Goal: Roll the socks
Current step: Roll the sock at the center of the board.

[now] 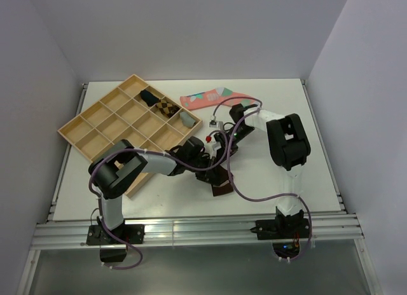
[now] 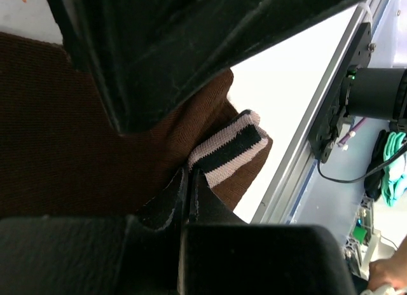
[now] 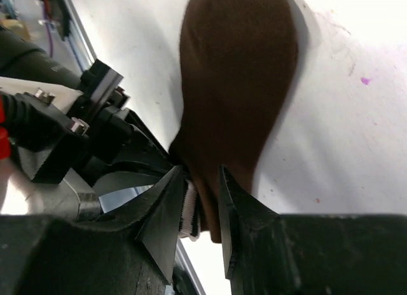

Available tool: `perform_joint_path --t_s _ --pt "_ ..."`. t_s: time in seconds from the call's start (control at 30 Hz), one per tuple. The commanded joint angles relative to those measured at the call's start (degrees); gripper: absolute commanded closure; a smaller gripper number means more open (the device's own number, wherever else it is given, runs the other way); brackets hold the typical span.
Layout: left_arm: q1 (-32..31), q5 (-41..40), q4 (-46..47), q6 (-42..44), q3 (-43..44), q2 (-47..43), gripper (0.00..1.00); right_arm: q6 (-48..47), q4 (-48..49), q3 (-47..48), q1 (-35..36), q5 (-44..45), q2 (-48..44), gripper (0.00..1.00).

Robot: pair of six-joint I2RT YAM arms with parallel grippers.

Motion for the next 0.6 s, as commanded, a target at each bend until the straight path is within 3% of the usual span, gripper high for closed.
perform_joint_path --t_s 0.0,0.17,0.57 --pt "-0.53 -4.48 1.5 0.28 -2.15 -2.25 1.0 0.94 0.32 0.97 0.27 -3.09 -0.78 0.64" --pt "-0.53 -7.82 4.57 -2.19 -5.05 -4.88 1.0 2.27 3.59 -2.11 0.35 -2.64 -3.33 0.6" --pt "-0.71 -8.97 10.38 -4.3 -7.86 -6.64 1.0 6.3 5.16 -1.15 2.72 -0.1 -0.61 0.63"
